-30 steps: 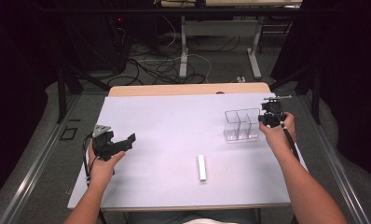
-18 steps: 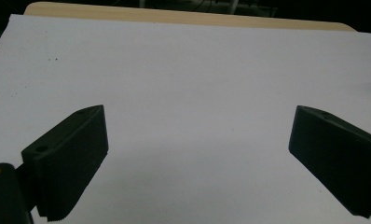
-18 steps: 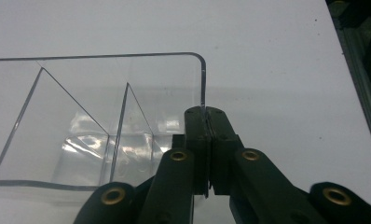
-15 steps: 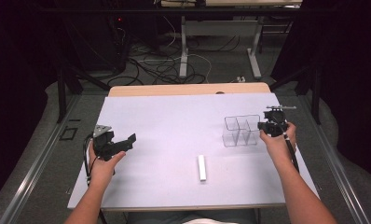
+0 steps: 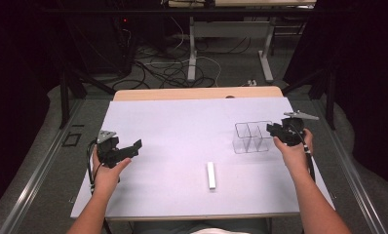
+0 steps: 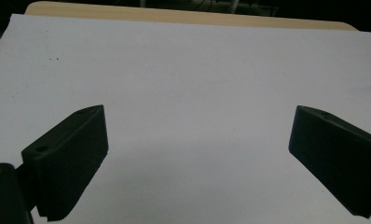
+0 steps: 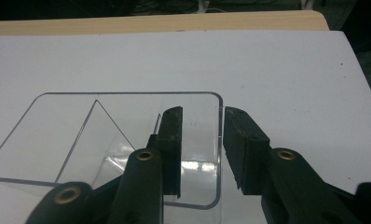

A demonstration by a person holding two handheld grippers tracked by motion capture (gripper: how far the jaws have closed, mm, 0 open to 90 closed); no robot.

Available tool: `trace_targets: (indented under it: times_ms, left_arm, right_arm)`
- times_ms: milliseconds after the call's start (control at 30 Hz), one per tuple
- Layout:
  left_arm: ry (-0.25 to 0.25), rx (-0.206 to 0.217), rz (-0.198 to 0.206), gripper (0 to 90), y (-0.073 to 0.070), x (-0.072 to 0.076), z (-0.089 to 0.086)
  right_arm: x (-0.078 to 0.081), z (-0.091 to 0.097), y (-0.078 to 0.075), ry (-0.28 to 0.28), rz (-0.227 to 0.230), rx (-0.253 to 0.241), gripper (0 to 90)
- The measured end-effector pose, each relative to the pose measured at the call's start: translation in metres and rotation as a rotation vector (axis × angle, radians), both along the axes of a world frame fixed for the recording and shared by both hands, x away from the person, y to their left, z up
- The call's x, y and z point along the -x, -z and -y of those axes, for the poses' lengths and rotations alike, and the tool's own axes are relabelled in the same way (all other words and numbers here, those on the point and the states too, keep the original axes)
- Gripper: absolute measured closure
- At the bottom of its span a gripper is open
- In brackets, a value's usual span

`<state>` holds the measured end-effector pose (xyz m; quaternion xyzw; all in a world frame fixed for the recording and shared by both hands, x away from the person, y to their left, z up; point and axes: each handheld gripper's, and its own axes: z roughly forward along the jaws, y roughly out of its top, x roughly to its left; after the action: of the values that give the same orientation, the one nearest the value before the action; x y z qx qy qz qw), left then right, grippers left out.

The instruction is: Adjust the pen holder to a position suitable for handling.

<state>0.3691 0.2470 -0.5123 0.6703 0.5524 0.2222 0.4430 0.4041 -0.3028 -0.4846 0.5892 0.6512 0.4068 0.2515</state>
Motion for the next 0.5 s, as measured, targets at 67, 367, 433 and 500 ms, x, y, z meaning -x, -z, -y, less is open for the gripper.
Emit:
trace_targets:
  times_ms: [67, 367, 433, 500]
  left_arm:
    - [0.001, 0.000, 0.003, 4.8, 0.000, 0.000, 0.000]
    - [0.003, 0.001, -0.002, 4.8, 0.001, -0.001, 0.001]
    - [0.004, 0.000, -0.002, 4.8, 0.001, -0.001, 0.001]
    - [0.006, -0.004, -0.004, 4.8, 0.001, -0.001, 0.001]
  right_arm:
    - [0.002, 0.003, -0.002, -0.004, 0.026, 0.010, 69.4]
    - [0.003, 0.013, 0.005, 0.047, 0.012, 0.060, 86.9]
    - [0.001, 0.014, 0.009, 0.053, -0.006, 0.057, 89.9]
    - [0.000, 0.014, 0.012, 0.057, -0.024, 0.037, 90.0]
